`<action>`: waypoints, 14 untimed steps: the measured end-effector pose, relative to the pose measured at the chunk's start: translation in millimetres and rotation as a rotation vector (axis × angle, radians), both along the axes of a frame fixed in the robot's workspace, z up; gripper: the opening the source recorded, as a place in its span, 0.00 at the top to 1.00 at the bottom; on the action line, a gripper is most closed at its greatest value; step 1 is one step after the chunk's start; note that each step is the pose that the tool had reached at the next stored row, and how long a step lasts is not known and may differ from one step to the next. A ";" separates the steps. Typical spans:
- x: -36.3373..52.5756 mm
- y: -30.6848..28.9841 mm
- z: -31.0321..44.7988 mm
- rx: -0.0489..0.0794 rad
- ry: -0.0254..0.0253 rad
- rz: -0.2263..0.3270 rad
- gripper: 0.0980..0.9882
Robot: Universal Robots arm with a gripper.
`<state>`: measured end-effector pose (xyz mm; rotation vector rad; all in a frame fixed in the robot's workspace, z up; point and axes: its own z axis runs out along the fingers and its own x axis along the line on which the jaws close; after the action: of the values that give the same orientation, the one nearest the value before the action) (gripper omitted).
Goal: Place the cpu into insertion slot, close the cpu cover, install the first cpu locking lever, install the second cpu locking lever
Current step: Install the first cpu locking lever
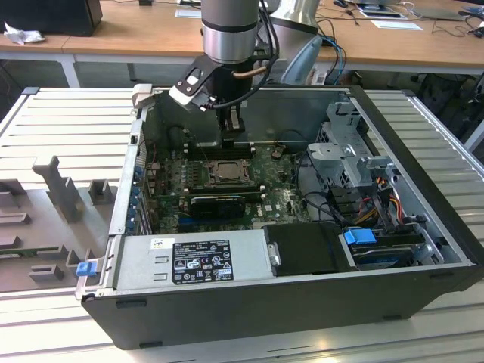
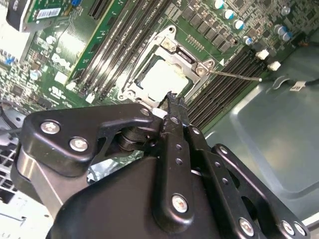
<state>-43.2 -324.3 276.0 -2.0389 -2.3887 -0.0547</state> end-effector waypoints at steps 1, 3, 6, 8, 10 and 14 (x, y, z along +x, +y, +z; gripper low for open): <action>0.0 0.2 -0.2 0.000 0.0000 0.008 0.99; -0.1 0.3 -0.7 0.000 0.0011 0.046 0.99; 0.0 0.3 -1.0 0.000 0.0012 0.095 0.99; 0.0 0.3 -1.0 0.000 0.0012 0.127 0.99; 0.0 0.3 -1.0 0.000 0.0012 0.159 0.99; 0.0 0.3 -1.0 0.000 0.0011 0.188 0.99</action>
<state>-43.2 -324.0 275.0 -1.8040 -2.5659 -0.0529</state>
